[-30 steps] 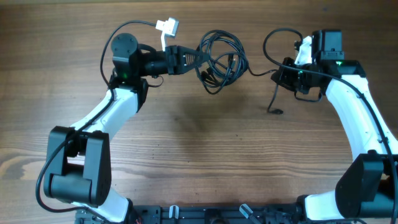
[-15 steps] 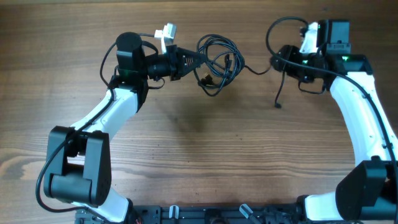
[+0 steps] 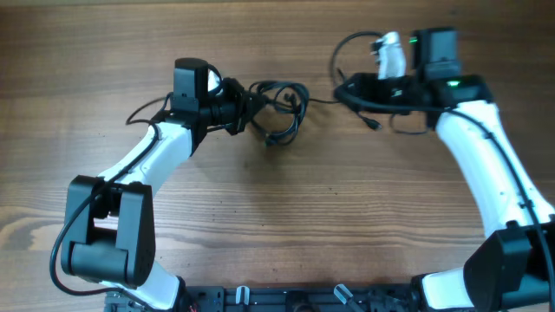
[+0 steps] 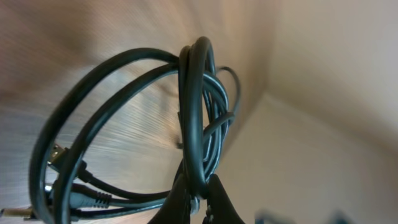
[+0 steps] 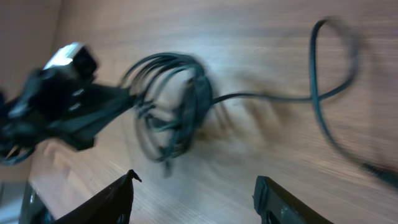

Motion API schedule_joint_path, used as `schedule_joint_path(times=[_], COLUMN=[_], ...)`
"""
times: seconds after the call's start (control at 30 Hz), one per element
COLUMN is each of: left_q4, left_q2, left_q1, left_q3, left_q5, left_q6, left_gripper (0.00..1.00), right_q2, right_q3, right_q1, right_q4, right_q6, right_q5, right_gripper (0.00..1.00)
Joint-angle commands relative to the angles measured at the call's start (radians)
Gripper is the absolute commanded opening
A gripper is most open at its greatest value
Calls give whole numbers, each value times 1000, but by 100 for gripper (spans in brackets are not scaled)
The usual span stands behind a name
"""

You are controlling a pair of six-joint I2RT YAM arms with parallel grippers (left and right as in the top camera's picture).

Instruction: Untangle cables

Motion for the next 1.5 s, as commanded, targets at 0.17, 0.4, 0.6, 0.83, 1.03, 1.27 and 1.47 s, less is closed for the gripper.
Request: schedule_joint_path(times=[0.17,0.4,0.6,0.83,1.03,1.27,1.47], left_q4=[-74,-95,-108,-117,-117,-118,-162], left_q2=[-4,-4,-4,-4,-4,-4,-4], left_q1=[-5,-5,-5,-5,-5,-5,-5], left_q3=[3,3,3,3,3,3,3], left_q5=[-87,-87,-86,-86,-86,-106,-224], left_q6=[-177,-205,-257,-257,-257,-253,-248], left_gripper=[4,4,4,4,4,4,4], right_q2=[64,91,134,278,328,330,297], right_q3=[16,16,14,14,14,14,15], right_q1=[182,212,244,295,299,299,297], right_q4=[28,19,76,121,203,216,173], right_q6=[183,250,164,167,181,190,184], right_q5=[134,295,262,230,192,190,143], right_gripper=[53,45,45,45,41,15,4])
